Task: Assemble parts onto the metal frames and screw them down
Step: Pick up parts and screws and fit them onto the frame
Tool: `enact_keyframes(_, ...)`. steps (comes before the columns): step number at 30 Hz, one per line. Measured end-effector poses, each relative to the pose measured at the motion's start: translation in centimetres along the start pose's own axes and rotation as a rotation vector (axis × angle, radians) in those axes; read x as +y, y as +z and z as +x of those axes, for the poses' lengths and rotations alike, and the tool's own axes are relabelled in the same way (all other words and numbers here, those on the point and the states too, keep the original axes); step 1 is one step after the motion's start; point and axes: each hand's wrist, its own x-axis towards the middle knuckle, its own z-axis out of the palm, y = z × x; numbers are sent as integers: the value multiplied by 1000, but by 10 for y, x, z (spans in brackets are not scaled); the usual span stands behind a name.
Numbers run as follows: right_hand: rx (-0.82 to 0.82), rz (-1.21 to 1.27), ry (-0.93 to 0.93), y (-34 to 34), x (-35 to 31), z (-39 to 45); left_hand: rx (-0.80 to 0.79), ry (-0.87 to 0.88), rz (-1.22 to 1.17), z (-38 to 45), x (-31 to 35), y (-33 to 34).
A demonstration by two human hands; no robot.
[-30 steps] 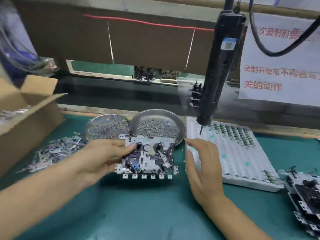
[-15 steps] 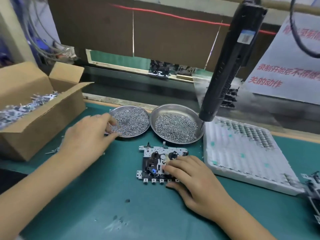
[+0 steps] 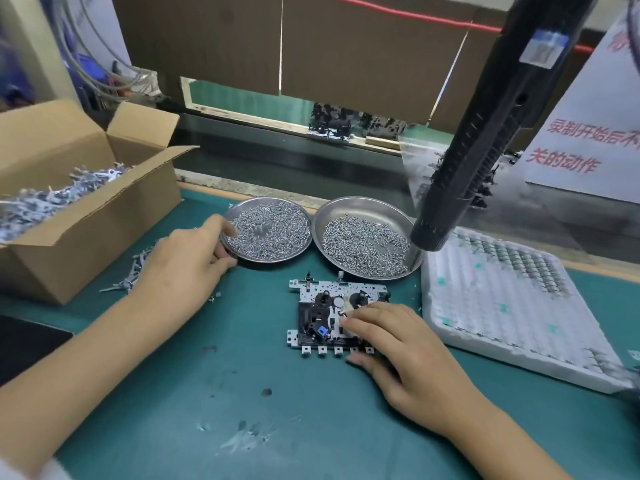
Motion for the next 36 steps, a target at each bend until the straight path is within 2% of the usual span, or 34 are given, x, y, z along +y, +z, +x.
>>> enact_keyframes(3,-2,6,5,1,1,0,32,-26,-27,2,0,-10)
enact_keyframes(6,36,22,-3,0,0,0,46,-41,-218,3,5,-20)
enact_keyframes(10,278,207,81,-1,-6,3,57,76,-562,-21,36,-10)
enact_keyframes(13,368,390,217,3,-15,8,97,250,-524,-47,63,11)
enact_keyframes(17,372,345,209,9,-17,9,118,352,-514,-62,81,28)
enact_keyframes(21,397,581,397,5,-11,9,79,331,-576,-67,85,33)
enact_keyframes(24,365,663,455,2,-9,10,39,260,-598,-68,84,35)
enact_keyframes(28,305,564,435,4,-7,10,-23,159,-658,-66,82,37)
enact_keyframes(32,311,475,414,7,-8,11,-49,146,-547,-68,79,40)
enact_keyframes(36,316,490,373,6,-9,9,-94,133,-568,-68,78,42)
